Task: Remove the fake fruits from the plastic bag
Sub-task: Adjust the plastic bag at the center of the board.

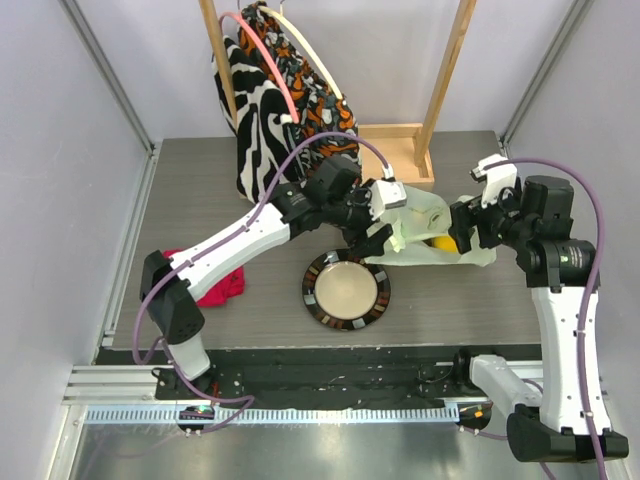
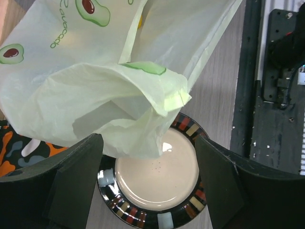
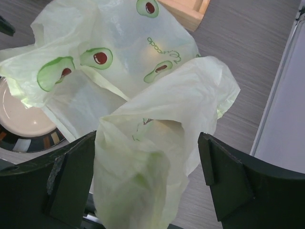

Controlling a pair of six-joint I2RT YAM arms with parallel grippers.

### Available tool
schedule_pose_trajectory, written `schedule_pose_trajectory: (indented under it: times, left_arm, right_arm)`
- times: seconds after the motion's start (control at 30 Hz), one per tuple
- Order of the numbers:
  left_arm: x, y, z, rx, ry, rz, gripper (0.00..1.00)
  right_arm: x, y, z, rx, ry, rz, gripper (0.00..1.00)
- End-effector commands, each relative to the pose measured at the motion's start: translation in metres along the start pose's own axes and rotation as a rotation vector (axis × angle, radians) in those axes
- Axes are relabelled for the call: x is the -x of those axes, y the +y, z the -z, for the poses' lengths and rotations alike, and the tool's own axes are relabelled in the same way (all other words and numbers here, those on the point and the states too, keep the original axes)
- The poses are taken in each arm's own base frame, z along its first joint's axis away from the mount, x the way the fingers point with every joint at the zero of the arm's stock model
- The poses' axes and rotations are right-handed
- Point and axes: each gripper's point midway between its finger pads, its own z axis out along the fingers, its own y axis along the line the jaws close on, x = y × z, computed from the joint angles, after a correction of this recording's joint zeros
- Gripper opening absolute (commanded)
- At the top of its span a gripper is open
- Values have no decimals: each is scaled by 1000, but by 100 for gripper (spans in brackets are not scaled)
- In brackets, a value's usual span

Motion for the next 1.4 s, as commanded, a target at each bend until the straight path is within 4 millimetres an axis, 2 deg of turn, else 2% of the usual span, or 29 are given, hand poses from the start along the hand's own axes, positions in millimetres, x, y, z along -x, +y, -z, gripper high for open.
schedule_pose_trajectory:
  times: [0.0, 0.03, 0.1, 0.13, 0.17, 0.27, 0.3, 0.37, 0.4, 0.43, 0.5, 0.57, 0.6, 0.63, 0.67, 0.7, 0.77, 0.83, 0.87, 0.9, 0.93, 0.97, 1.0, 1.07, 1.13, 1.17, 1.23, 1.27, 1.37]
  left_arm:
    - [25, 18, -10, 96, -50, -85, 82]
    - [30, 24, -13, 118, -64, -92, 81]
    - [31, 37, -24, 150, -57, -97, 67]
    - [31, 41, -27, 151, -55, -85, 60]
    - [43, 43, -23, 148, -82, -74, 38]
    - [51, 56, -20, 168, -115, 26, 0]
    - [58, 58, -13, 177, -144, 43, 0]
    - [69, 81, -2, 242, -187, 65, 0]
    - [88, 91, 12, 277, -242, 108, 0]
    - [87, 113, 20, 313, -260, 147, 0]
    - [96, 131, 36, 347, -307, 228, 0]
    - [103, 146, 55, 375, -364, 318, 0]
    - [106, 146, 61, 376, -384, 332, 0]
    - [103, 143, 59, 358, -395, 354, 0]
    - [112, 131, 70, 327, -429, 341, 0]
    - [119, 115, 68, 233, -458, 323, 0]
    - [108, 94, 61, 143, -449, 394, 0]
    - [103, 80, 55, 81, -439, 440, 0]
    - [93, 73, 49, 56, -418, 492, 0]
    - [93, 68, 48, 36, -421, 496, 0]
    - [90, 63, 44, 19, -416, 503, 0]
    - [83, 60, 39, 14, -405, 517, 0]
    - [87, 57, 41, 2, -424, 549, 0]
    - [88, 55, 43, -50, -447, 618, 0]
    - [90, 50, 42, -137, -476, 715, 0]
    - [94, 49, 43, -147, -492, 720, 0]
    - [93, 49, 42, -146, -495, 745, 0]
    - [92, 52, 42, -131, -500, 755, 0]
    - [92, 52, 48, -110, -500, 767, 0]
  right_arm:
    - [4, -1, -17, 26, -19, 22, 91]
    - [1, -2, -22, 23, -10, 21, 90]
    - [-15, -2, -37, 34, 41, -4, 86]
    - [-14, -9, -42, -5, 37, -18, 77]
    - [-17, -13, -48, -23, 53, -46, 71]
    - [0, -28, -51, -88, 32, -137, 45]
    - [10, -36, -52, -115, 16, -131, 41]
    - [28, -62, -55, -219, -32, -116, 36]
    - [40, -77, -59, -257, -45, -117, 35]
    - [52, -88, -59, -288, -73, -114, 32]
    - [70, -113, -49, -368, -105, -142, 22]
    - [68, -122, -37, -402, -117, -207, 18]
    - [55, -121, -34, -414, -92, -221, 17]
    - [43, -117, -17, -450, -71, -221, 17]
    - [30, -112, -11, -449, -38, -196, 17]
    - [2, -101, -17, -421, 32, -190, 25]
    - [-33, -77, -2, -380, 117, -168, 48]
    - [-45, -64, 13, -364, 151, -193, 70]
    - [-33, -57, 20, -323, 114, -158, 73]
    - [-6, -55, 37, -307, 35, -114, 76]
    - [12, -42, 43, -227, -27, -74, 79]
    - [26, -40, 49, -208, -69, -31, 81]
    - [44, -38, 59, -195, -123, 36, 82]
    - [58, -31, 59, -133, -163, 92, 82]
    - [71, -29, 55, -88, -184, 124, 81]
    - [80, -19, 52, -25, -222, 131, 77]
    - [90, -16, 36, 43, -240, 100, 71]
    - [91, -14, 27, 73, -234, 76, 60]
    - [87, -2, -9, 174, -173, 29, 45]
